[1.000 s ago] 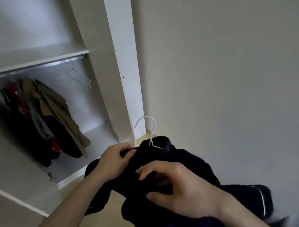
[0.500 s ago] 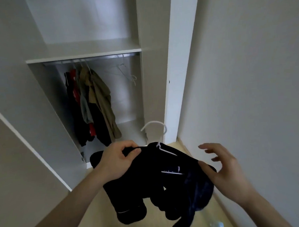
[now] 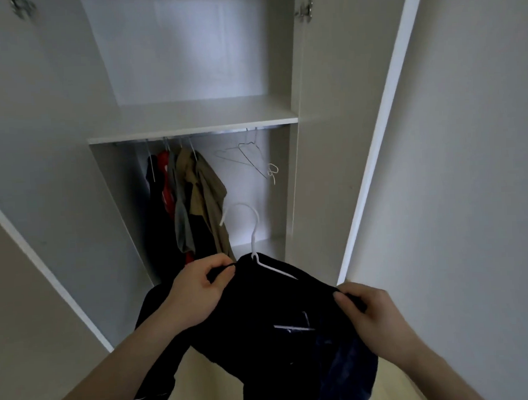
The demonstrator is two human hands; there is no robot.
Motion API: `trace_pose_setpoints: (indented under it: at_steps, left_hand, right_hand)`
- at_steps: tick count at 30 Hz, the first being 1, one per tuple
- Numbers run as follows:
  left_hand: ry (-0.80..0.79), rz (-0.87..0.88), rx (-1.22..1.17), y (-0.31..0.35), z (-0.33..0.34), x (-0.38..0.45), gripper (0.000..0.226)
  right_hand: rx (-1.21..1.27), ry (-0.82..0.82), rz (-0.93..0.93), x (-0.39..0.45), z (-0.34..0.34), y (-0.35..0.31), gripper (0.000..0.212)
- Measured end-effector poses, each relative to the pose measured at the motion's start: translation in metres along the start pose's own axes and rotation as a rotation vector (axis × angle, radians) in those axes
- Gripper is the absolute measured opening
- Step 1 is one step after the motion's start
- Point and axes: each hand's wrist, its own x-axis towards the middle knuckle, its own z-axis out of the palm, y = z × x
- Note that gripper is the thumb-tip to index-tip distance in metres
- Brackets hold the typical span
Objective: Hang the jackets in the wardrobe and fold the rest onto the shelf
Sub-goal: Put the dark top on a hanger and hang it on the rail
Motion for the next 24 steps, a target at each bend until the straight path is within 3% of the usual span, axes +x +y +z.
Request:
trace_pose_setpoints:
  at_steps: [6,10,13,18,24]
  left_hand:
    - [-0.031,0.087,0.068,-0.03,-0.029,0.065,0.019]
    - [-0.045,0.198,0.311,-0.042,-0.037,0.108,0.037]
    - [-0.083,0.215,0.275,-0.049,-0.045,0.138,0.045]
    - [-0.044,0.194,0.241,-0.067,-0.064,0.197,0.042]
    - [0.074,0.163,0.288,-0.079,-0.102,0.298,0.035]
  right_hand:
    - [0.061,-0.003,0.165,0.056,0.05,-0.015,0.054]
    - [0.171,0.029,0.286,0.078,0.049,-0.034,0.039]
    - [0.275,0.115,0.365,0.097,0.043,-0.045,0.028]
    - [0.364,0.152,0.431,0.145,0.041,-0.042,0.029]
    - [0.399,0.109,0.384,0.237,0.08,-0.011,0.033]
